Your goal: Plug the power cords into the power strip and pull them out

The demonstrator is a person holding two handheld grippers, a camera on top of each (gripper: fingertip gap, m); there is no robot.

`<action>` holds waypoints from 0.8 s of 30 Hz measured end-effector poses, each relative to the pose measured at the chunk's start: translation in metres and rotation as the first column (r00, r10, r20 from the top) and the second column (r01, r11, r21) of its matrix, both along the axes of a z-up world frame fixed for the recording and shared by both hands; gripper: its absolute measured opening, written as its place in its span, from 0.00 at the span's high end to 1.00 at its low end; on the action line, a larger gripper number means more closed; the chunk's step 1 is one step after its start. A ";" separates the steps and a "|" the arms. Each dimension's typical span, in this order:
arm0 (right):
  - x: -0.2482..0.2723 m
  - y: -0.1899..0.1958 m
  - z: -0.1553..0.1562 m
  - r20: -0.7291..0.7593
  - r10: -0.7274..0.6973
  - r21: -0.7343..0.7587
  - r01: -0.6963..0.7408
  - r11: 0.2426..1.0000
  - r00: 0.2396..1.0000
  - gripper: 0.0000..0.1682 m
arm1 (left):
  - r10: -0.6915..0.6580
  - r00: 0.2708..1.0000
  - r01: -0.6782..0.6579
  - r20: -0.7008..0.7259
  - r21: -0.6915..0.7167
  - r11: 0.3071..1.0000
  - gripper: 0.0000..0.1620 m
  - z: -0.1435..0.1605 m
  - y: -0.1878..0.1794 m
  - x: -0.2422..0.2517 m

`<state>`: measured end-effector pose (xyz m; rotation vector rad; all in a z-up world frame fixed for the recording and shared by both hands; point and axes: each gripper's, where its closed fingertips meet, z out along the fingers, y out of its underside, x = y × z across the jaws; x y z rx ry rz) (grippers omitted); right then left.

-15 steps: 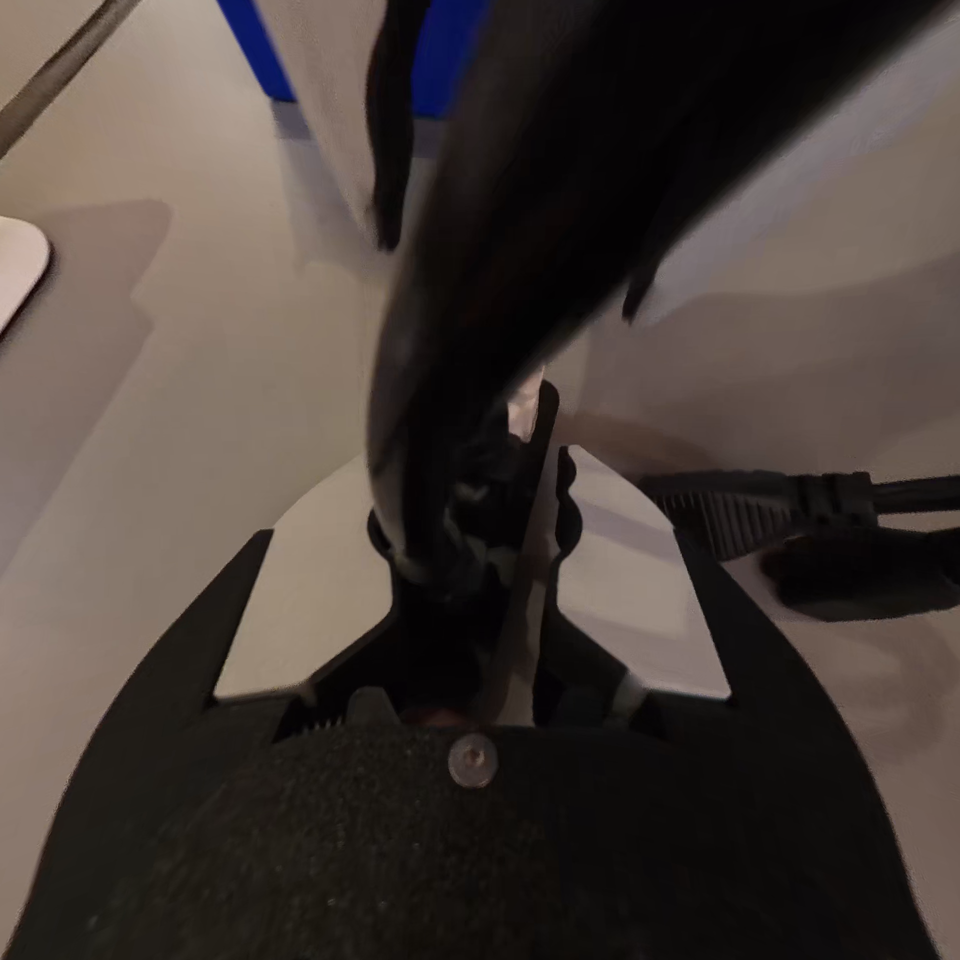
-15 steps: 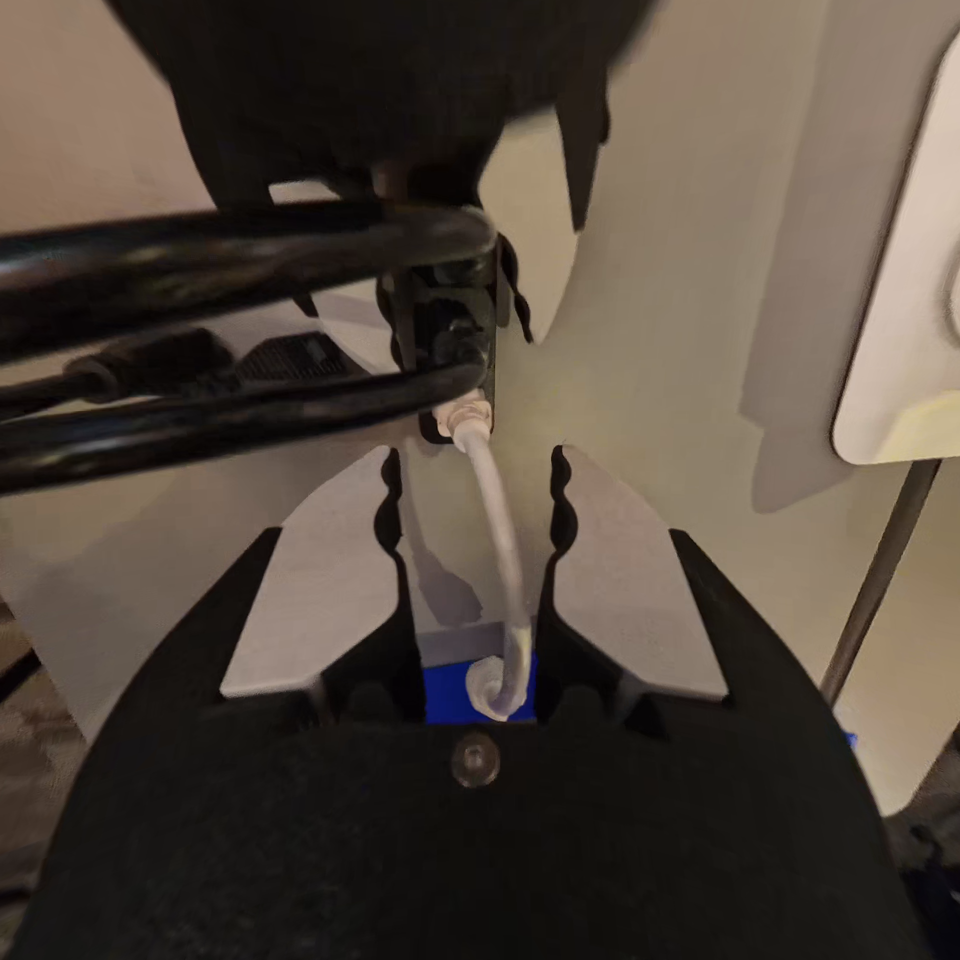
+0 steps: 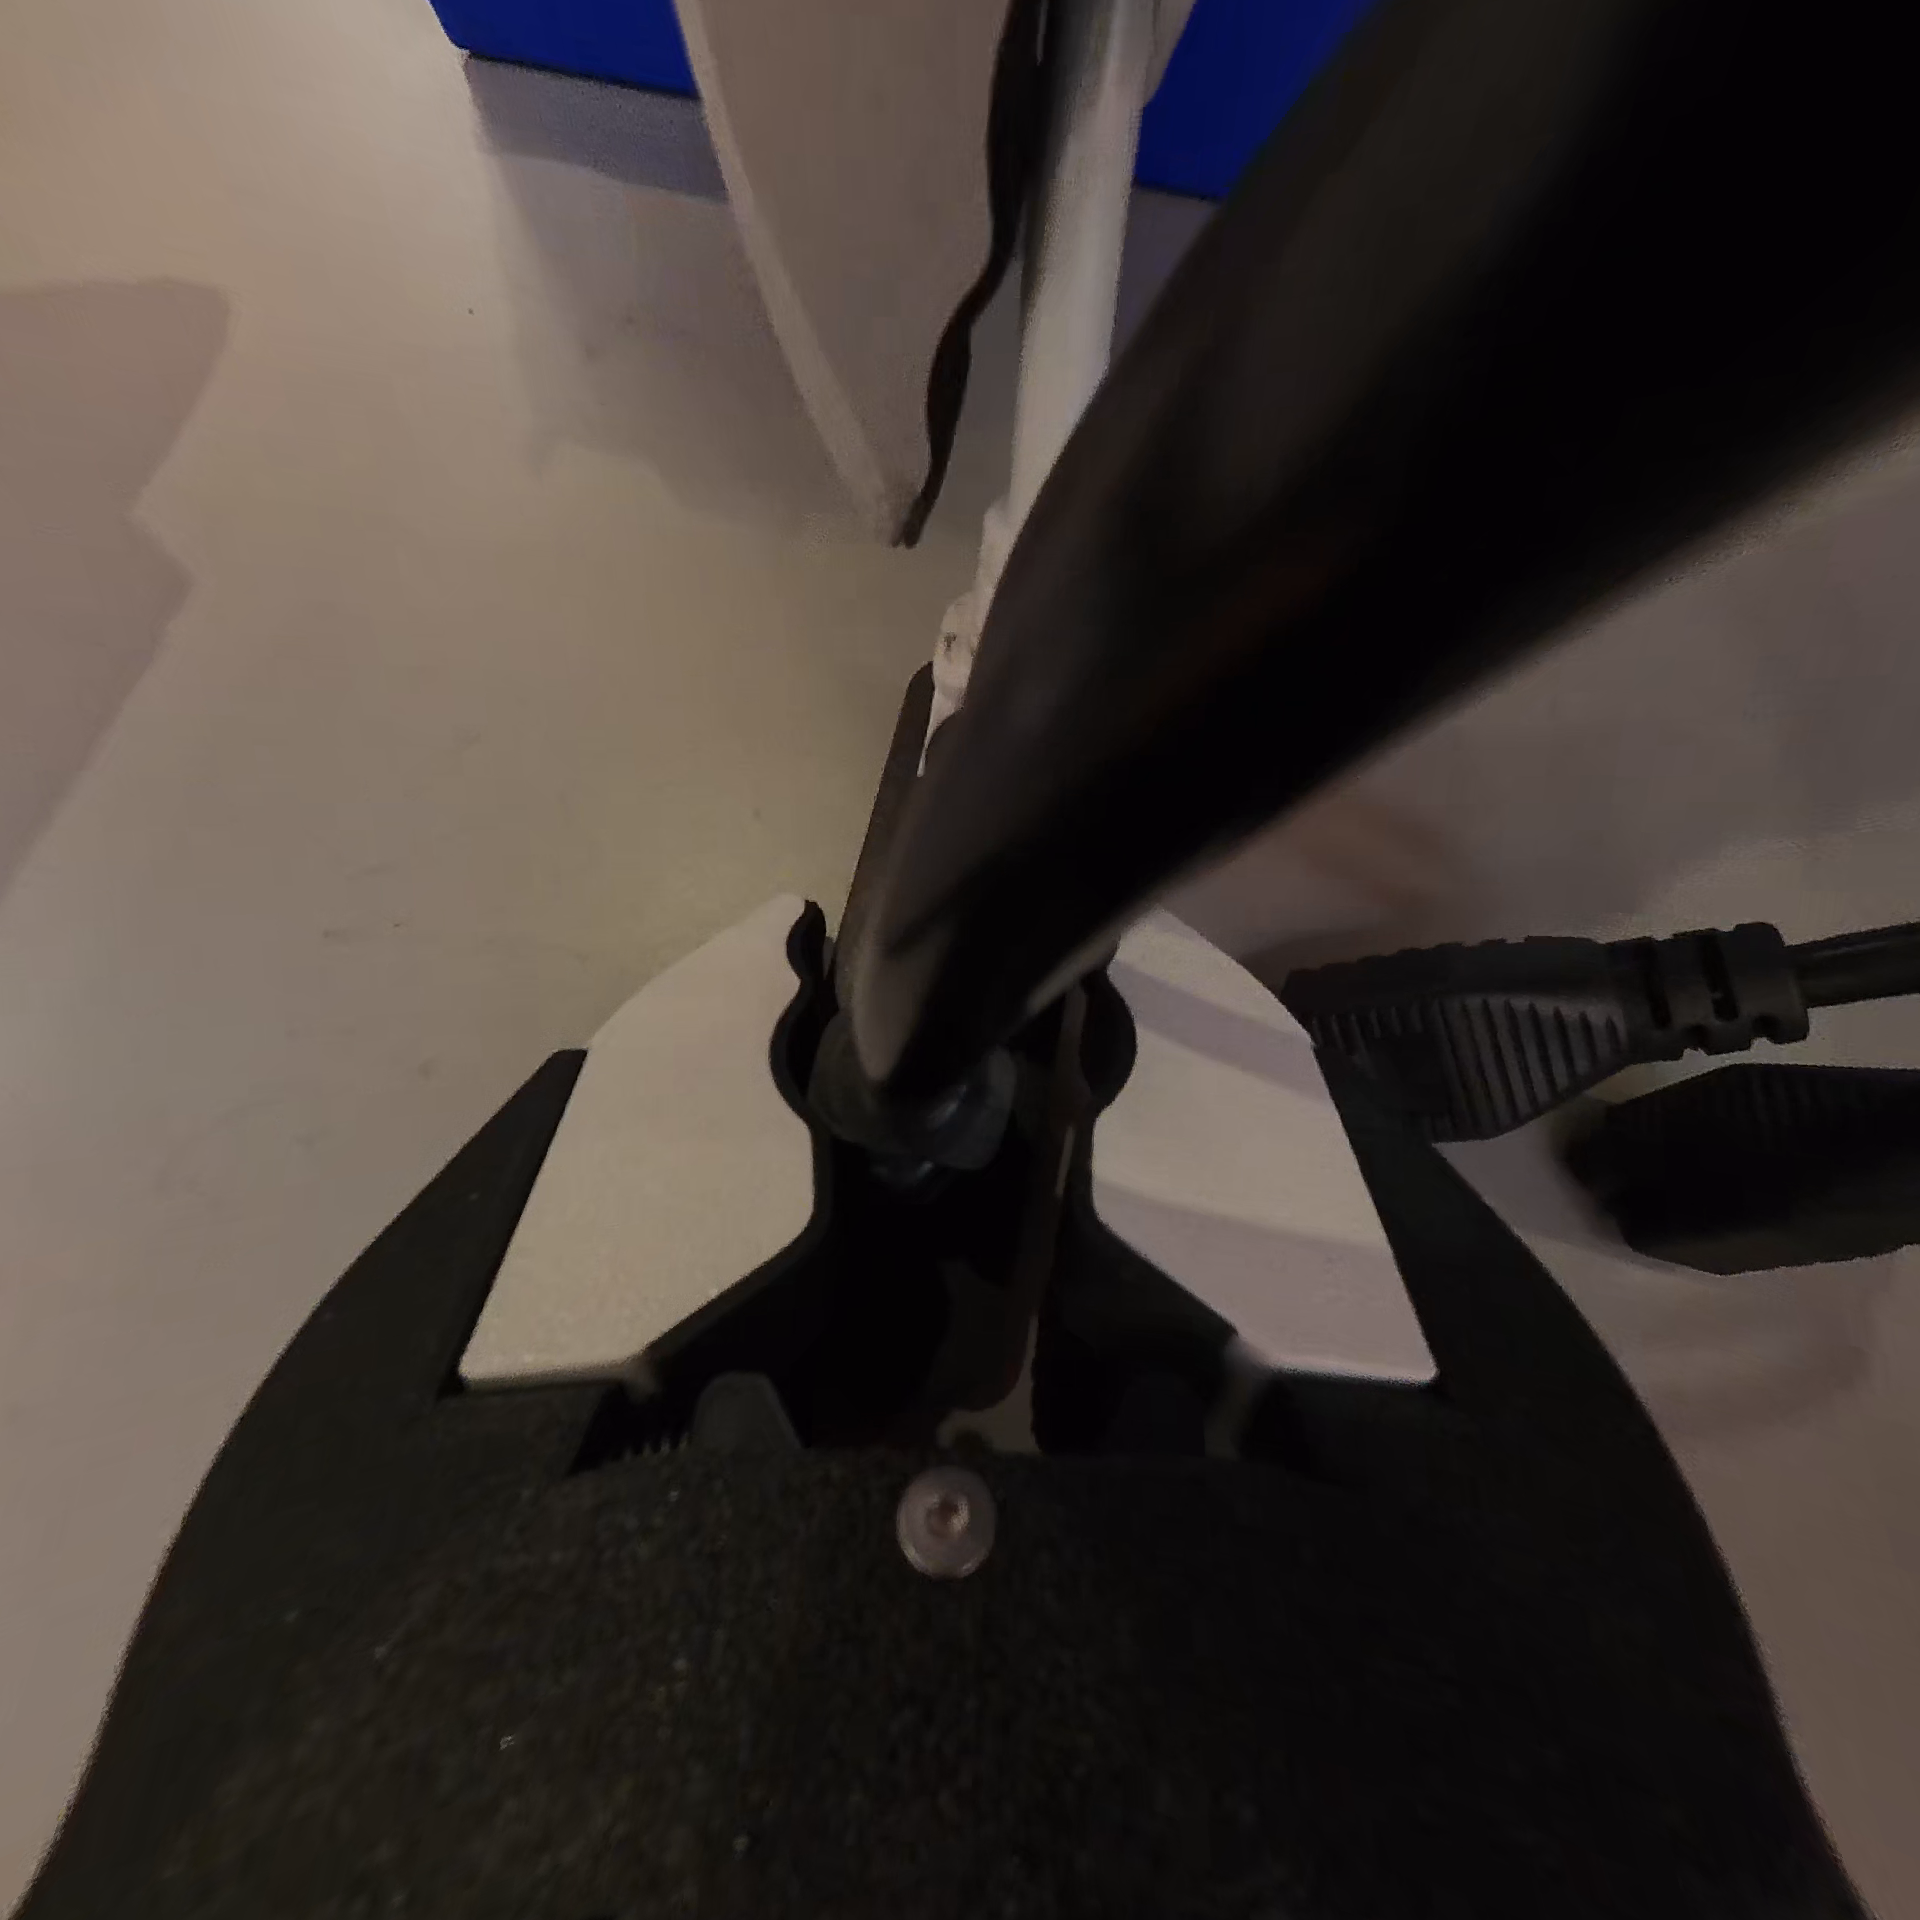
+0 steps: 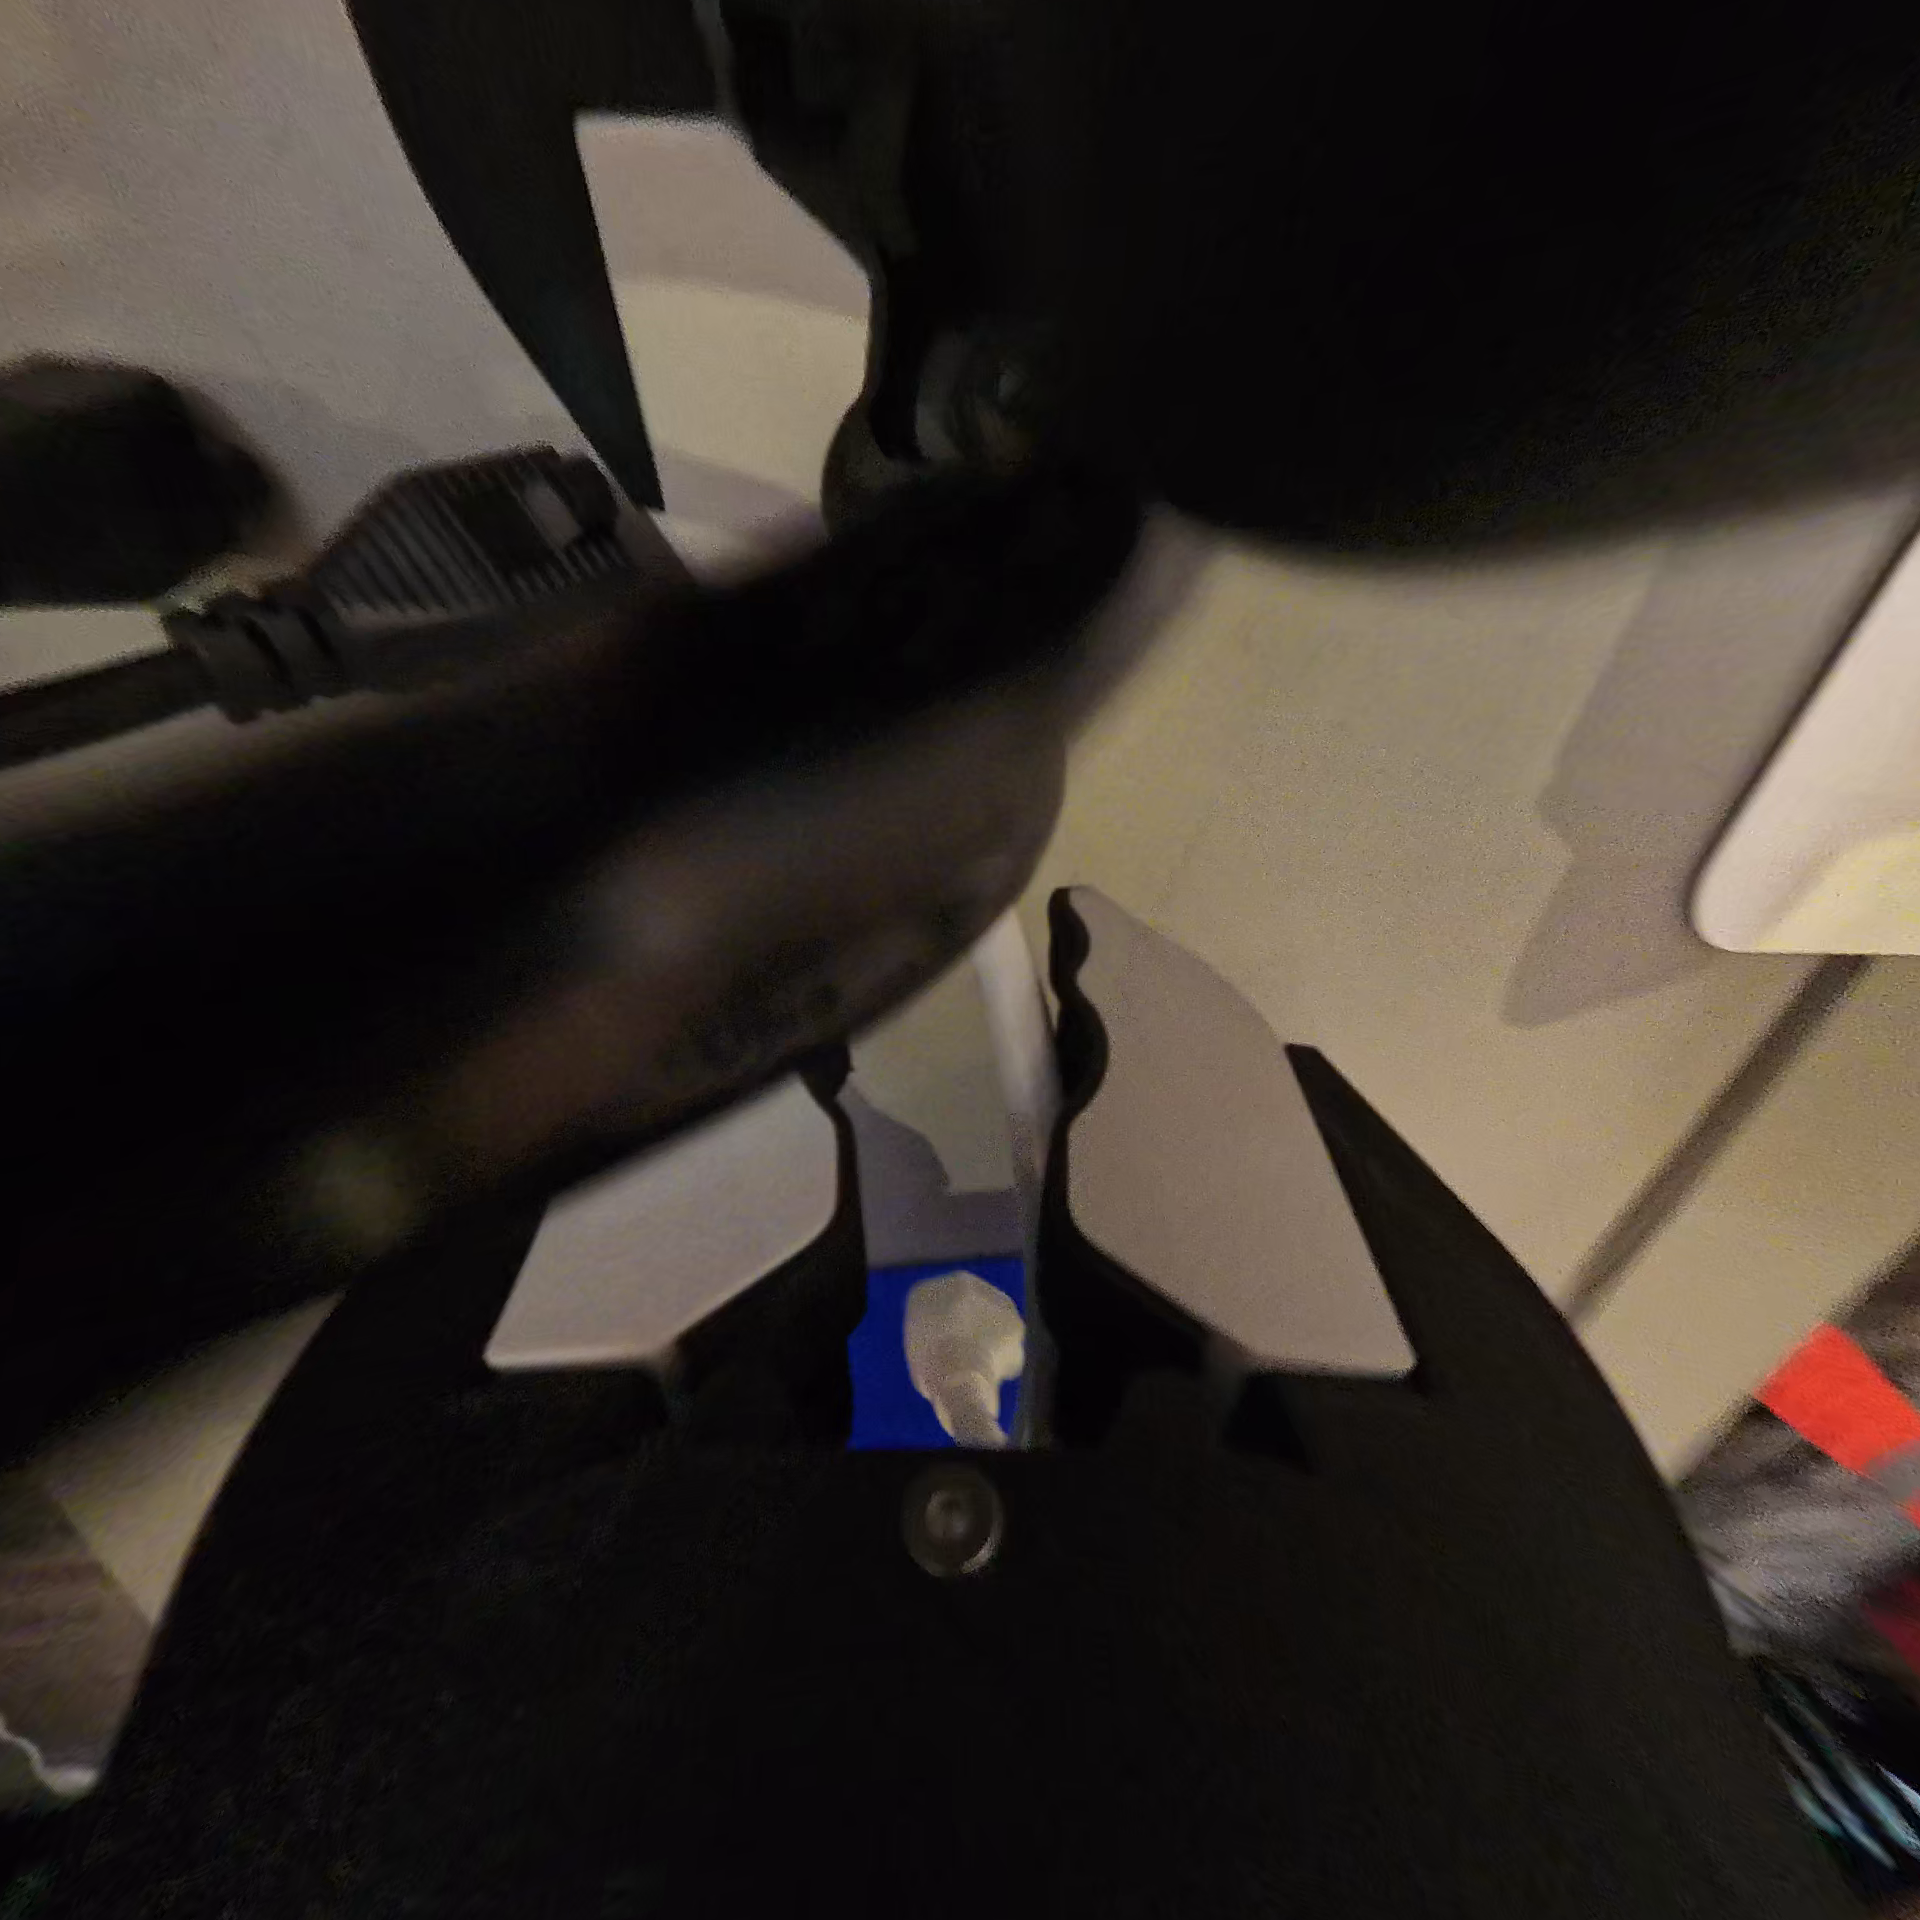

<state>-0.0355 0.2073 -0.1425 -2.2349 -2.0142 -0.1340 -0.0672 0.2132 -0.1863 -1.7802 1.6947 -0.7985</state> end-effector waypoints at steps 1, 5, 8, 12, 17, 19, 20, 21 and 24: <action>-0.002 -0.003 0.000 -0.051 -0.031 -0.035 0.029 0.999 0.998 0.77 | -0.001 1.000 0.001 0.003 0.000 1.000 0.71 0.000 0.000 0.000; -0.006 0.001 -0.007 -0.178 -0.050 -0.080 0.036 0.996 0.983 0.75 | -0.002 1.000 0.002 0.011 -0.003 1.000 0.71 0.000 0.000 0.000; -0.010 0.006 -0.009 -0.255 -0.006 -0.047 -0.006 0.999 0.967 0.82 | -0.001 1.000 0.001 0.011 -0.004 1.000 0.71 0.000 0.000 0.000; -0.015 0.007 -0.010 -0.308 0.016 -0.040 -0.029 0.999 0.951 0.81 | 0.000 1.000 0.000 0.011 -0.004 1.000 0.71 0.000 0.000 0.000; -0.016 0.007 -0.010 -0.320 0.088 -0.026 -0.101 0.995 0.943 0.82 | 0.001 1.000 -0.001 0.008 -0.013 1.000 0.71 0.000 -0.001 0.000; -0.015 0.006 -0.010 -0.318 0.081 -0.051 -0.103 0.993 0.945 0.83 | 0.001 1.000 -0.001 0.009 -0.012 1.000 0.71 0.000 -0.001 0.000; -0.013 0.005 -0.009 -0.302 0.078 -0.058 -0.100 0.993 0.950 0.83 | 0.002 1.000 -0.002 0.010 -0.011 1.000 0.71 0.000 -0.001 0.000; -0.011 0.005 -0.005 -0.295 0.074 -0.055 -0.094 0.994 0.953 0.84 | 0.003 1.000 -0.003 0.010 -0.011 1.000 0.71 0.000 -0.001 0.000; -0.004 0.014 0.030 -0.338 0.025 0.092 0.006 0.996 0.941 0.81 | 0.005 1.000 -0.005 0.012 -0.007 1.000 0.71 0.000 -0.001 -0.001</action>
